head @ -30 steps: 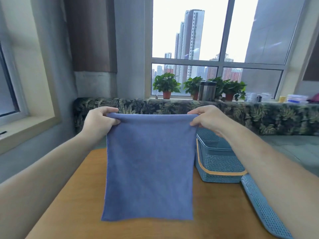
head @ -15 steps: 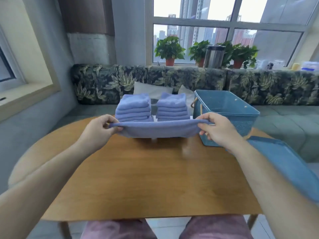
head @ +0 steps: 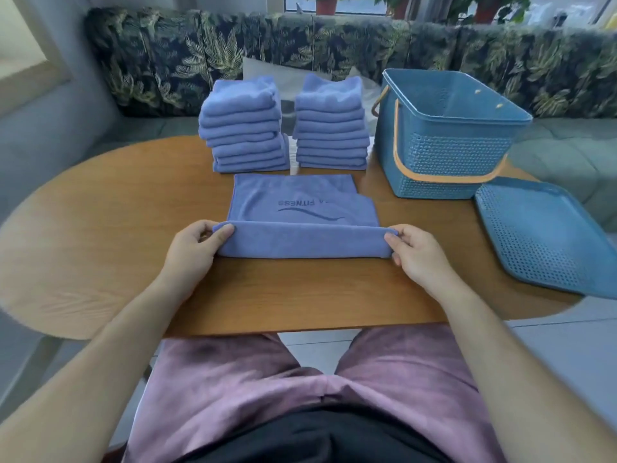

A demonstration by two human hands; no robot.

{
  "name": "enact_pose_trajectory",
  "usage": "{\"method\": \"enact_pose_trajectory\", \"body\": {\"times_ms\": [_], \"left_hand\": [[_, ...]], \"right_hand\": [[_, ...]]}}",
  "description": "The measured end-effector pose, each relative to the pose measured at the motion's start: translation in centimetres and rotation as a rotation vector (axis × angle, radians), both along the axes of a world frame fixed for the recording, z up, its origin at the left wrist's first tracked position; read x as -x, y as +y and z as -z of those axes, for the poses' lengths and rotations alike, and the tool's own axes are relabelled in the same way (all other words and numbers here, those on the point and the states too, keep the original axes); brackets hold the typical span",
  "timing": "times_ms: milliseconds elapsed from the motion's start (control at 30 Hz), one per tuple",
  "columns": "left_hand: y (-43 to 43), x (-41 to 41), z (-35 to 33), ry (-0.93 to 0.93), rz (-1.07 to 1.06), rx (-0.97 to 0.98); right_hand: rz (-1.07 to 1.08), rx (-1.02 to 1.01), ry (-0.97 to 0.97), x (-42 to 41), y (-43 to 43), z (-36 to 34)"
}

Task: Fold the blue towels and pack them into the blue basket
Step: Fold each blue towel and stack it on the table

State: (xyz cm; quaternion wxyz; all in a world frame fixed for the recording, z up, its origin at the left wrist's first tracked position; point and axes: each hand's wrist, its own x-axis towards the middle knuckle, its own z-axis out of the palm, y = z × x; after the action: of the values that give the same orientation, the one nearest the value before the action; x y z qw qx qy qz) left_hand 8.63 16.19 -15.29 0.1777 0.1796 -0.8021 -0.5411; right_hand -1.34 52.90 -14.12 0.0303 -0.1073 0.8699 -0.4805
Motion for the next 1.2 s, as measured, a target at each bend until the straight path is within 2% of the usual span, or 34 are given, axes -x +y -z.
{"method": "enact_pose_trajectory", "body": {"times_ms": [167,433,500,567,633,733,833,867,967,1033,1200], "left_hand": [[0.1,-0.8,0.0,-0.028,-0.003,0.106],[0.1,-1.0,-0.1,-0.01,0.034,0.083],[0.3,-1.0,-0.3,0.021,0.059,0.02],[0.4,-1.0,-0.4,0.089,0.114,-0.129],[0.4,-1.0,-0.4,0.104,0.142,-0.167],[0.3,-0.9,0.3,0.038,0.16,0.023],[-0.1,-0.4,1.2,-0.001,0.272,0.379],[-0.1,-0.2,1.6,-0.03,0.316,0.501],[0.2,0.0,1.9,-0.085,0.365,0.713],[0.1,-0.2,1.5,-0.062,0.332,0.758],[0.0,-0.5,0.0,0.031,0.21,0.855]], "right_hand": [[0.016,0.032,-0.013,0.0,0.5,0.3],[-0.006,0.032,0.008,0.2,0.6,0.7],[0.009,0.107,-0.042,0.1,0.5,0.5],[0.02,0.198,-0.105,0.1,0.3,0.2],[0.01,0.187,-0.113,-0.1,0.2,-0.1],[-0.053,0.04,0.032,-0.5,-0.1,0.4],[-0.181,-0.287,0.375,-1.0,-1.2,1.3],[-0.228,-0.409,0.414,-1.1,-1.5,1.5],[-0.315,-0.677,0.289,-2.0,-2.2,0.8],[-0.338,-0.721,0.24,-2.3,-2.1,0.4],[-0.341,-0.799,0.332,-3.3,-2.7,-1.7]]}}
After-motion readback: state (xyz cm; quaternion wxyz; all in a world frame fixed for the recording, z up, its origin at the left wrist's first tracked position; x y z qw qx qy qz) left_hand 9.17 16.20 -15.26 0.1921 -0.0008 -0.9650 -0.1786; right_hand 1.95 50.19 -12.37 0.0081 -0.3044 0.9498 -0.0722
